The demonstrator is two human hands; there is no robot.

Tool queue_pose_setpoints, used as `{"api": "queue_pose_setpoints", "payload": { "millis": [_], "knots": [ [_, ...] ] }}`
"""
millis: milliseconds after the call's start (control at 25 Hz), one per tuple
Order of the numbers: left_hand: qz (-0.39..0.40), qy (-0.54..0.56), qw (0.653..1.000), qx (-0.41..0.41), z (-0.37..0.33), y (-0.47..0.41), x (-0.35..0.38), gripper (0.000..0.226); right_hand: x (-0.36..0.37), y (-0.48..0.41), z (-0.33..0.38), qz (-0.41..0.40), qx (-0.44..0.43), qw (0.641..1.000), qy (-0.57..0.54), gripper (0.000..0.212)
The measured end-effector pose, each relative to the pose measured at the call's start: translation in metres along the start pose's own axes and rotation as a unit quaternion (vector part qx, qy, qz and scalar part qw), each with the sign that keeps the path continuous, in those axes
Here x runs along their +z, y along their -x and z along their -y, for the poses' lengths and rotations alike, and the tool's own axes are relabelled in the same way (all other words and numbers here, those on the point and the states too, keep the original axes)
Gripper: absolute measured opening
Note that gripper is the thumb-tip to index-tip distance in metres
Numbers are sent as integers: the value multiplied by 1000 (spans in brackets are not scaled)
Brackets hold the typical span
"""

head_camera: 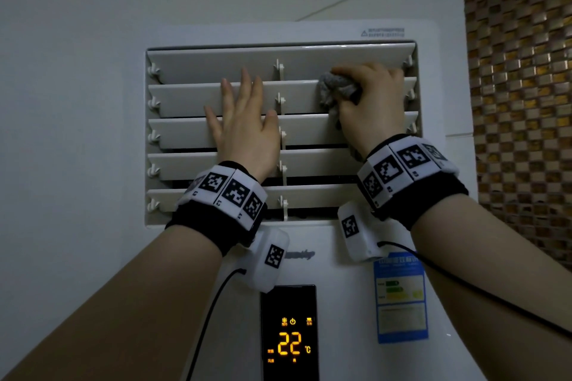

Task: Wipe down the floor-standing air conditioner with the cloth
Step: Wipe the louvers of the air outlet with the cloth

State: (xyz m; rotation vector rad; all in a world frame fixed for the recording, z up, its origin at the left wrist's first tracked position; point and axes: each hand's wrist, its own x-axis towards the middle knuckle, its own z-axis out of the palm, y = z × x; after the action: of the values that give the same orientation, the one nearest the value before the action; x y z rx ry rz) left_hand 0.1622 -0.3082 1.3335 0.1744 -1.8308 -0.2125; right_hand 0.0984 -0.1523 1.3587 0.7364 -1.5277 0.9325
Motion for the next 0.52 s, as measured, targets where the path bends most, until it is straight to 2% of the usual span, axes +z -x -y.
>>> {"api": "queue_pose_setpoints", "payload": {
  "millis": [80,280,440,520],
  "knots": [
    [3,-1,1000,2,3,-1,-2,57,0,0,1,-21,31,999,2,35],
    [-6,-2,1000,6,6,1,-1,58,10,5,16,26,-34,999,7,38],
    [-3,13,1000,8,21,3,-5,59,6,2,11,-13,24,999,23,37],
    [2,13,1000,13,24,3,-5,59,13,4,21,-8,18,1000,22,38]
  ]
}}
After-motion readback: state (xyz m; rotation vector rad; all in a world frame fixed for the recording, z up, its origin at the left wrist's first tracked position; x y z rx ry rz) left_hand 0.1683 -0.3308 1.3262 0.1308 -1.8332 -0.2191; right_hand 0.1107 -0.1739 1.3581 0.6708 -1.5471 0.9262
